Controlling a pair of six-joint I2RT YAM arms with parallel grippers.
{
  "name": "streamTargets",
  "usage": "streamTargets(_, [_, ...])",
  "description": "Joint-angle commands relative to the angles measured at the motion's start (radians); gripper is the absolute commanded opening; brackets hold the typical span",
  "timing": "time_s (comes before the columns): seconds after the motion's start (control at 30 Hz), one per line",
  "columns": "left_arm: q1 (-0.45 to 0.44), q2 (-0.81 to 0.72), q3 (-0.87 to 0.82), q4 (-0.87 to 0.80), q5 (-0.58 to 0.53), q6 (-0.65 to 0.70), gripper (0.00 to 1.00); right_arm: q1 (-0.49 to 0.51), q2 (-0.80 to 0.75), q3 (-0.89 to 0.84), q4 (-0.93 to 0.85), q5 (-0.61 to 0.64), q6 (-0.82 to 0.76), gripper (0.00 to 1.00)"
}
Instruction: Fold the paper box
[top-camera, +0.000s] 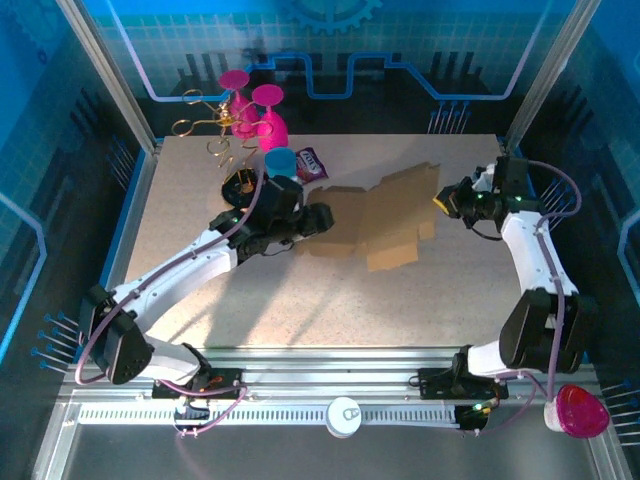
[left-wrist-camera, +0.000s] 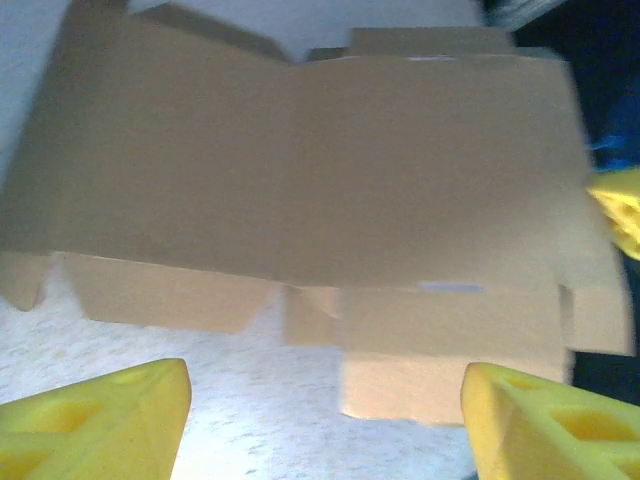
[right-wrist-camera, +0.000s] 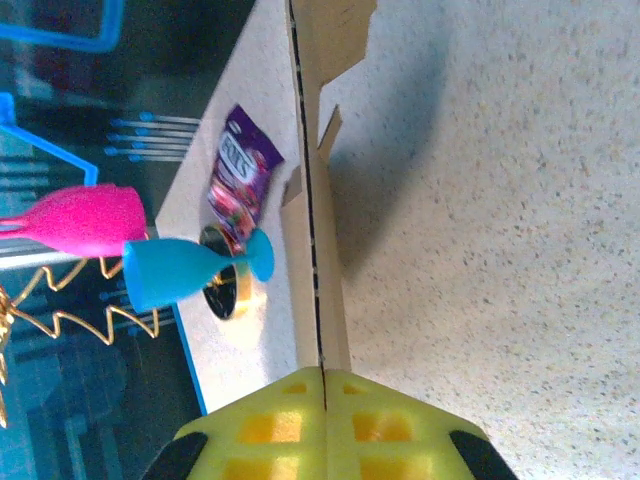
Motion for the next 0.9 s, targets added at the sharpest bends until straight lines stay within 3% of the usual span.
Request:
streamTargets(0.0, [-0.095,0.006,0.073,0.071,-0.052,0.249,0.81,0.056,-0.037,0.116,-0.098,0.176,0.116,0.0])
streamTargets(0.13, [-0.258,0.04,0.101,0.208,-0.107,0.6,0.84,0.119,0.004,0.257,-0.207,0.268,0.143,0.0])
streamTargets(0.23, [-0.34,0.106,0.152,0.197,-0.255,0.792,0.85,0.147,0.033,0.324,-0.252,0.299,0.161,0.0])
streamTargets(0.33, [-0.396,0.162,0.14,0.287,-0.384,0.954,0.87,0.162,0.041,0.357,-0.27,0.321,0.187,0.0])
streamTargets(0.7, [-0.406,0.336,0.214,0.394,-0.628,1.08,0.9,0.172,0.065,0.43,-0.306,0.313,0.221,0.0])
streamTargets(0.87, [-0.381,0.424,0.304,0.397,-0.736,1.102,0.86,0.173,0.067,0.447,-0.322,0.302,0.23,0.0])
